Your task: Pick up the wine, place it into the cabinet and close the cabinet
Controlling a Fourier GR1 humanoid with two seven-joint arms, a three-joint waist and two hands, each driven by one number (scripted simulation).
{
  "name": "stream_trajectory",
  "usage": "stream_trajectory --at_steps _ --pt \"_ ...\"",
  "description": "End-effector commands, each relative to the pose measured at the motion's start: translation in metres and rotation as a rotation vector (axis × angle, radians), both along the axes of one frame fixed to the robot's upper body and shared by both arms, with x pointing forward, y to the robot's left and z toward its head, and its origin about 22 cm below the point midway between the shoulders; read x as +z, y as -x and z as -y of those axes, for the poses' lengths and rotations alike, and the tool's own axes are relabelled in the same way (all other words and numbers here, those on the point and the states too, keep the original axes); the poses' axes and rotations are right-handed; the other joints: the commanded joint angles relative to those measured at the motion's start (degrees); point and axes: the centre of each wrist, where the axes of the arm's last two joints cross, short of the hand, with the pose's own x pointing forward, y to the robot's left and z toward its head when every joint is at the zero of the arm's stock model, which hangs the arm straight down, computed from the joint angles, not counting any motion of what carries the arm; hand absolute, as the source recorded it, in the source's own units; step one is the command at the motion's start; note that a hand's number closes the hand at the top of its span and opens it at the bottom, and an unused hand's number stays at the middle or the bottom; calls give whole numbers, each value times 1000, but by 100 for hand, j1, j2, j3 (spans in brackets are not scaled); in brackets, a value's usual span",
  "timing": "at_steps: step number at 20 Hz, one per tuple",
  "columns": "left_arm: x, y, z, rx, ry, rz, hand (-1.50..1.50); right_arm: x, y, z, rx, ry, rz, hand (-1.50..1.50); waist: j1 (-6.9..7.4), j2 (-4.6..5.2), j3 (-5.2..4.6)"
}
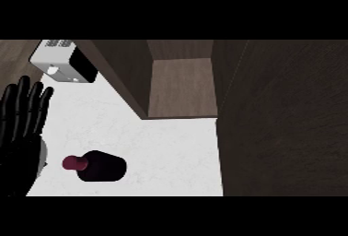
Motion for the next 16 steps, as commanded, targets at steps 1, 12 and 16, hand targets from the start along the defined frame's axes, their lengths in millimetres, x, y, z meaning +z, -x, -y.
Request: stream_trajectory --at_steps 1,12,16 --pt "-2 -9 7 59 -53 -13 -150 -9 -5 -5 -15 -47 -12 -150 7 -137 -330" --pt "-1 -15 32 249 340 -163 -150 -4 43 8 258 -76 -200 -150 -31 -167 -340" --pt "2 5 43 252 368 -178 -150 11 62 18 238 -54 -206 -150 16 -173 -340"
